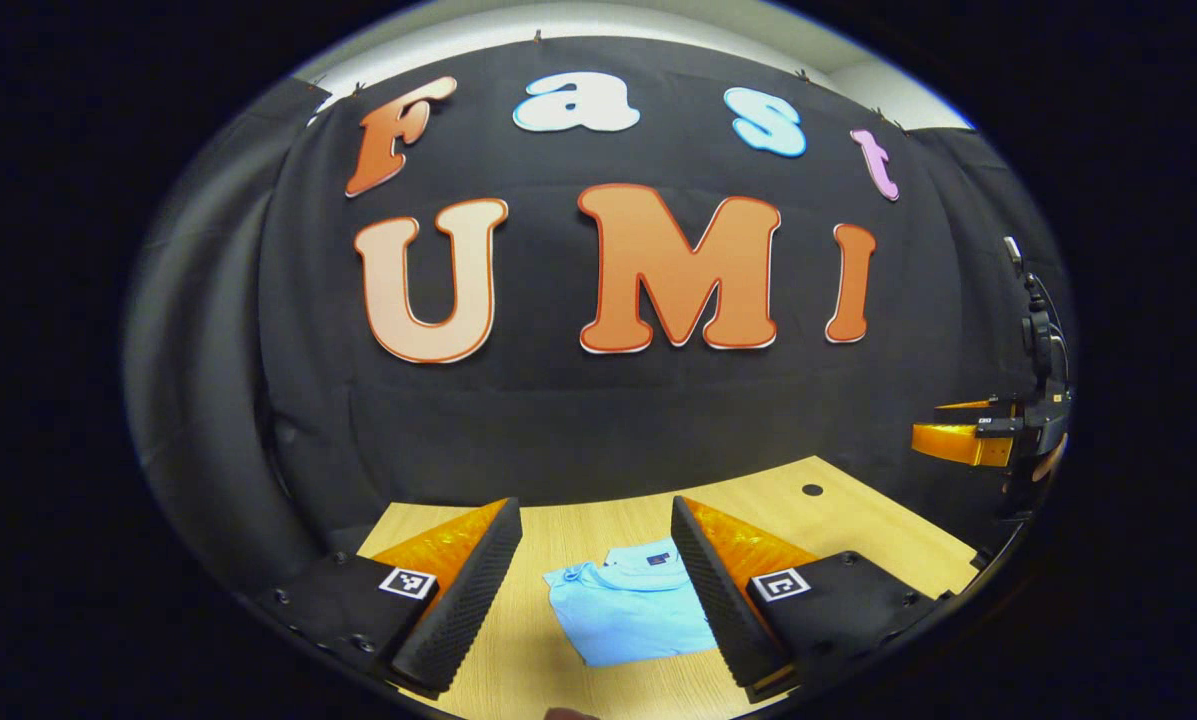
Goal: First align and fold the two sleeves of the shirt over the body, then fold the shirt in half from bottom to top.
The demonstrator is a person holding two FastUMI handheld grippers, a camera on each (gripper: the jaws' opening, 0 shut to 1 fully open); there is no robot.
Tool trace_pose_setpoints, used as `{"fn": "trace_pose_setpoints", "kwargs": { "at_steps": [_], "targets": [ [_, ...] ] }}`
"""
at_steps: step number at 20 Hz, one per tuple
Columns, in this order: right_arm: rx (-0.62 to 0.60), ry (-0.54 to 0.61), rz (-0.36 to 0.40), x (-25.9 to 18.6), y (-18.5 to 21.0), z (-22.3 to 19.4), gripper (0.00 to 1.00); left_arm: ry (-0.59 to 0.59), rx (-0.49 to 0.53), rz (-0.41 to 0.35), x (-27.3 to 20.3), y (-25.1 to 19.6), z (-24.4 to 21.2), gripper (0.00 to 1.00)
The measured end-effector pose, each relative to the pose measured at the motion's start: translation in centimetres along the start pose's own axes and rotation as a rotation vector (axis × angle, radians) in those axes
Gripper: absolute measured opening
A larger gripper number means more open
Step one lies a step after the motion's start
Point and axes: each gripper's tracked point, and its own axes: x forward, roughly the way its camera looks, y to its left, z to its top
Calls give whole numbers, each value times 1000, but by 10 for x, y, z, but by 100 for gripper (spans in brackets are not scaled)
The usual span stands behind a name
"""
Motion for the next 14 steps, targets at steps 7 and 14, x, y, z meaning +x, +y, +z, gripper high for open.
{"fn": "trace_pose_setpoints", "kwargs": {
  "at_steps": [7, 14],
  "targets": [
    [-46, -154, 37, -68, 22, 1, 97, -147, 14, -9, -84, -21, 35, 98],
    [-97, -165, 83, -108, 37, -26, 97, -211, 60, -39, -139, -49, 34, 98]
  ]
}}
